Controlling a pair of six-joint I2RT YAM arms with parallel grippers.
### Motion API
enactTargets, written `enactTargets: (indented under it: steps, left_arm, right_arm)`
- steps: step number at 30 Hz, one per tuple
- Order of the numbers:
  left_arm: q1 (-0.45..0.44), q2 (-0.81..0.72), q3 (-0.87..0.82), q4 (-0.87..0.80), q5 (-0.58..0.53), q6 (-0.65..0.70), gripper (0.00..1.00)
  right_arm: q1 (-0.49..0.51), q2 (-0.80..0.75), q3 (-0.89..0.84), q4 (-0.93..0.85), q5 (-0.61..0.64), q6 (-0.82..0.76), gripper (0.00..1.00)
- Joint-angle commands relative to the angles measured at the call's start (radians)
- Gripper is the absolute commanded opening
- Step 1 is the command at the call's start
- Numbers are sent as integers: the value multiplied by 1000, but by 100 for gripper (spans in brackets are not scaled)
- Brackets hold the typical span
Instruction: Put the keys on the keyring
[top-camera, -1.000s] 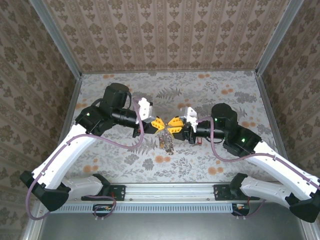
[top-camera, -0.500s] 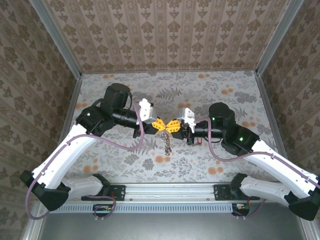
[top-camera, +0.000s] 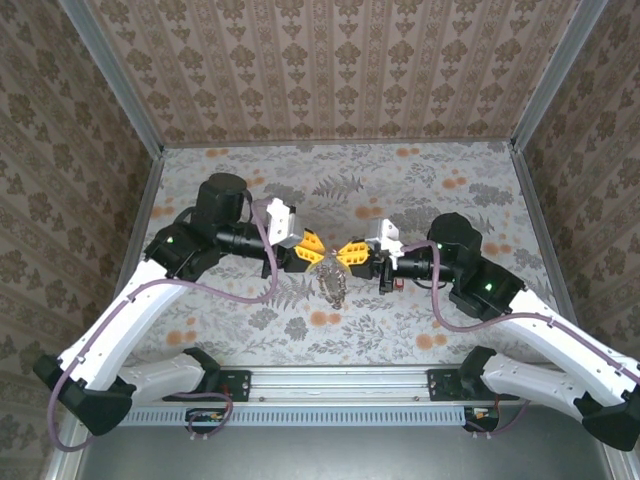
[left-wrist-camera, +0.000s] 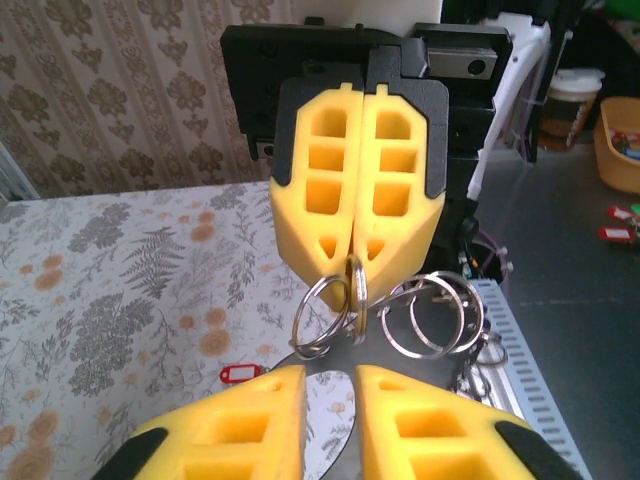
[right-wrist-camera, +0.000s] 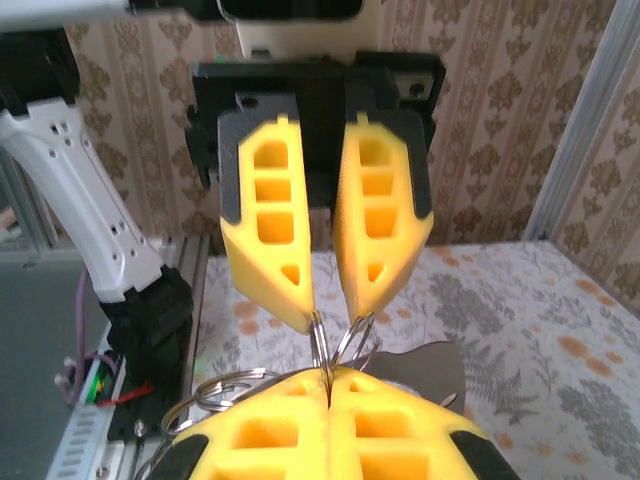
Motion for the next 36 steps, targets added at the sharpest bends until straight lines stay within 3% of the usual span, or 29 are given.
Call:
enactTargets:
  steps: [1,17,36]
  left_arm:
    - [5,-24,-42,155,47,-88,21]
    - [5,-125,-79,220,29,-128,25]
    - [-4,-63,-30,293,68,-132,23]
  right_arm:
    - [-16,-16,-29,214,-73,108,0]
    - [-54,18,-100,494,-107,314,0]
    - [-54,29,-124,542,-145,351,0]
